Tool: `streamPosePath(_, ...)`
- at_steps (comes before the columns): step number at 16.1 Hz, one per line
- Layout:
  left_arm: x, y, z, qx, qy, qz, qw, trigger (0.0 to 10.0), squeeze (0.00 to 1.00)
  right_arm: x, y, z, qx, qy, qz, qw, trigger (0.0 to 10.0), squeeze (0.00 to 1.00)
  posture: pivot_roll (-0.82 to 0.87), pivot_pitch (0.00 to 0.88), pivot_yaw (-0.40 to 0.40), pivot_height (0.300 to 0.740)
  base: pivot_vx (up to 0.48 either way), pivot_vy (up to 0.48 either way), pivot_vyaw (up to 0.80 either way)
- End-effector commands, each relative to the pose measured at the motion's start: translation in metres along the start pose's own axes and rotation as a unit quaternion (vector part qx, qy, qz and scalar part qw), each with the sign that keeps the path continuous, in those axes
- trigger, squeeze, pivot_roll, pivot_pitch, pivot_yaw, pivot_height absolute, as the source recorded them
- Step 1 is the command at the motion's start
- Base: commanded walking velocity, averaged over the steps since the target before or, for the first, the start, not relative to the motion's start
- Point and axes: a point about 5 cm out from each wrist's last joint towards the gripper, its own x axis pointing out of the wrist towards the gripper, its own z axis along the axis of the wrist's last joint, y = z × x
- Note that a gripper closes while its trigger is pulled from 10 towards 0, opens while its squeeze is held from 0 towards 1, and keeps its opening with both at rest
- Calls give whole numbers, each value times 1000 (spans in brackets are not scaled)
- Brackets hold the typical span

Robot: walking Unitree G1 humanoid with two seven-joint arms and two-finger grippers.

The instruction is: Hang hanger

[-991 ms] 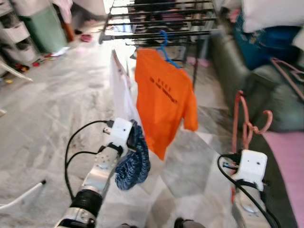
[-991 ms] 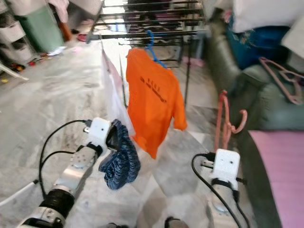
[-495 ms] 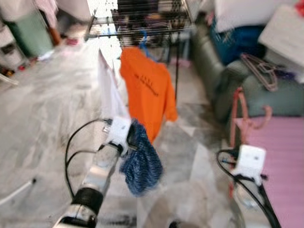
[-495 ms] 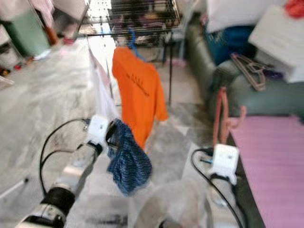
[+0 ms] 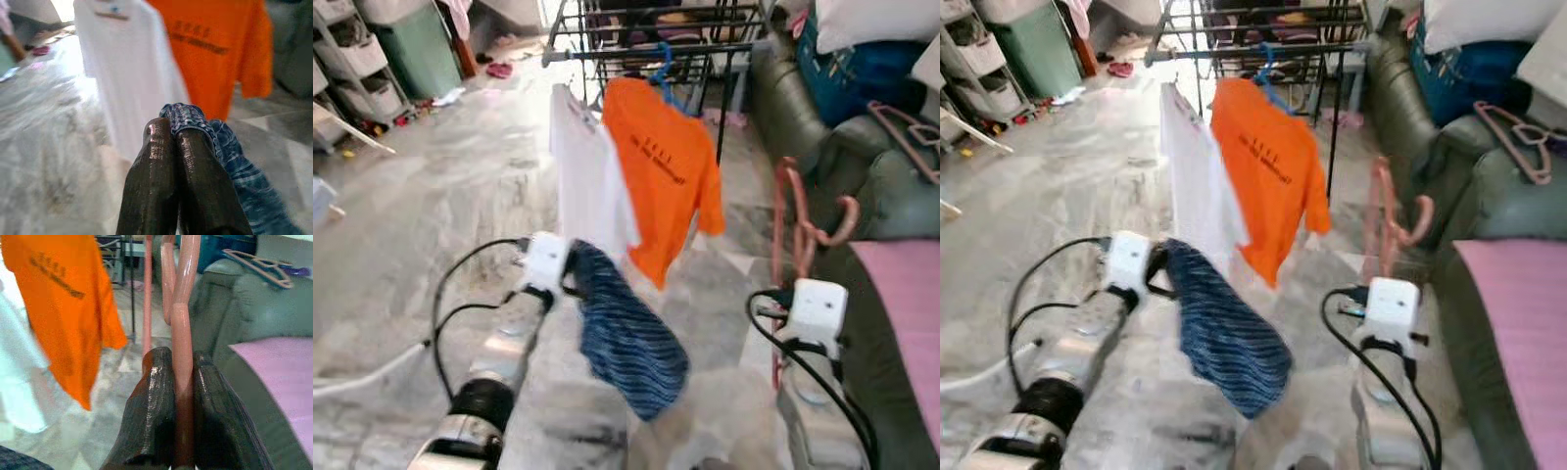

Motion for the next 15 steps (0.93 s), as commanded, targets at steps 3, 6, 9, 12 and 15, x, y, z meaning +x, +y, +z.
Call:
streamPosePath(3, 4, -3, 6, 0, -9, -5, 1000, 10000, 0, -1, -6, -4, -2, 7, -14, 1000, 10000, 0, -186, 151, 90, 740, 0, 401, 0)
streamPosePath(6, 4, -3, 6, 0, -9, -5, 1000, 10000, 0, -1, -6, -4, -2, 7, -14, 1000, 10000, 0, -186, 151, 90, 740, 0, 401, 0)
streamPosePath(9, 4, -3, 6, 0, -9, -5, 1000, 10000, 0, -1, -6, -4, -2, 7, -14, 1000, 10000, 0, -186, 151, 90, 740, 0, 401, 0)
streamPosePath(12, 4, -3, 6, 0, -9, -5, 1000, 10000, 0, -1, -6, -4, -2, 7, -14, 1000, 10000, 0, -186, 151, 90, 740, 0, 401, 0)
streamPosePath(15, 4, -3, 6, 0, -9, -5, 1000, 10000, 0, -1, -6, -4, -2, 7, -14, 1000, 10000, 0, -186, 151, 90, 740, 0, 401, 0)
